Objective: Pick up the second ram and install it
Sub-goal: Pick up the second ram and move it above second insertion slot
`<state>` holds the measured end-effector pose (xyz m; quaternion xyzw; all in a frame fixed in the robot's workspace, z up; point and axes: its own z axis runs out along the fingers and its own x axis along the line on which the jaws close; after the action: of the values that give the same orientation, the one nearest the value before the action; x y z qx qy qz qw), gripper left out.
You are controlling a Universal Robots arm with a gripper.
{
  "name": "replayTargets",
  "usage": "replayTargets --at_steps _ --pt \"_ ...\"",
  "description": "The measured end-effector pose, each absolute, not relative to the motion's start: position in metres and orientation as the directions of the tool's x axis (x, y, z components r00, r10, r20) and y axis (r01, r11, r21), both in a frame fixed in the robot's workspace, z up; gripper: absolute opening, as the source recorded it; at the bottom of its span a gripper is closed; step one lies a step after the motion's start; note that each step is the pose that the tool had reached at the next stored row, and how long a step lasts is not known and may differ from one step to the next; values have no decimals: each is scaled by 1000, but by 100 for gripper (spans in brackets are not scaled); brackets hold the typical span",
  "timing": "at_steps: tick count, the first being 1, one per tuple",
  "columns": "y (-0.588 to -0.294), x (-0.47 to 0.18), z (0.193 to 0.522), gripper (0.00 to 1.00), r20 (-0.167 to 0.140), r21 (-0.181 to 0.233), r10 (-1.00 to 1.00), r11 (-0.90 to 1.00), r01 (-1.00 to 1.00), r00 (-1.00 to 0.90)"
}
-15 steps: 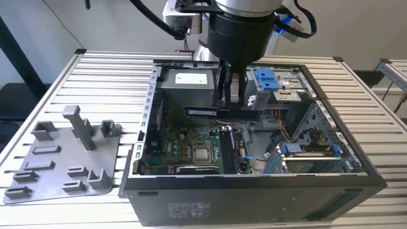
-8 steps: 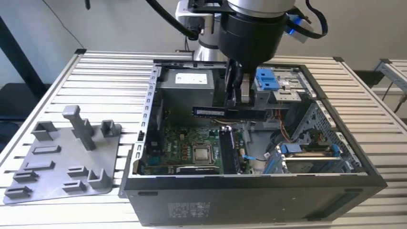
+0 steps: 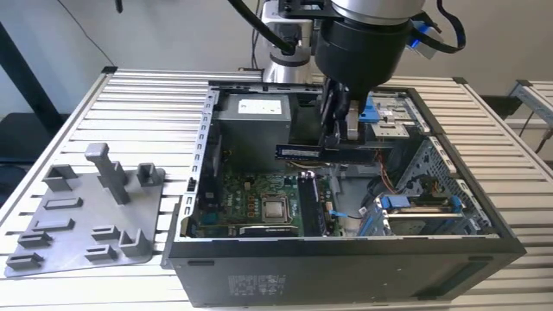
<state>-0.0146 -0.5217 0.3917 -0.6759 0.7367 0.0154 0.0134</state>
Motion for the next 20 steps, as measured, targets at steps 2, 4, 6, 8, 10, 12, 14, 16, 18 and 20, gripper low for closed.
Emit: replayTargets --at_steps 2,4,6,8,10,12,14,16,18,20 --pt "-522 -11 392 14 -40 5 -995 87 -996 -87" --pt "-522 -7 392 14 -41 5 -995 87 -996 -87" --pt "-522 -4 392 14 -41 5 -995 88 -996 -88" --pt "-522 -3 392 14 -40 5 -995 88 -996 -88" --pt "-522 -3 392 14 -40 5 -995 88 -996 -88" --pt "-522 -2 392 14 -41 5 -995 88 -996 -88" --pt "-522 -2 392 14 -40 5 -995 88 -996 -88" --pt "-522 -2 392 14 -40 5 -995 88 -996 -88" --pt "-521 -2 392 14 -40 5 -995 88 -996 -88" --pt "-519 -2 392 14 -41 5 -995 88 -996 -88"
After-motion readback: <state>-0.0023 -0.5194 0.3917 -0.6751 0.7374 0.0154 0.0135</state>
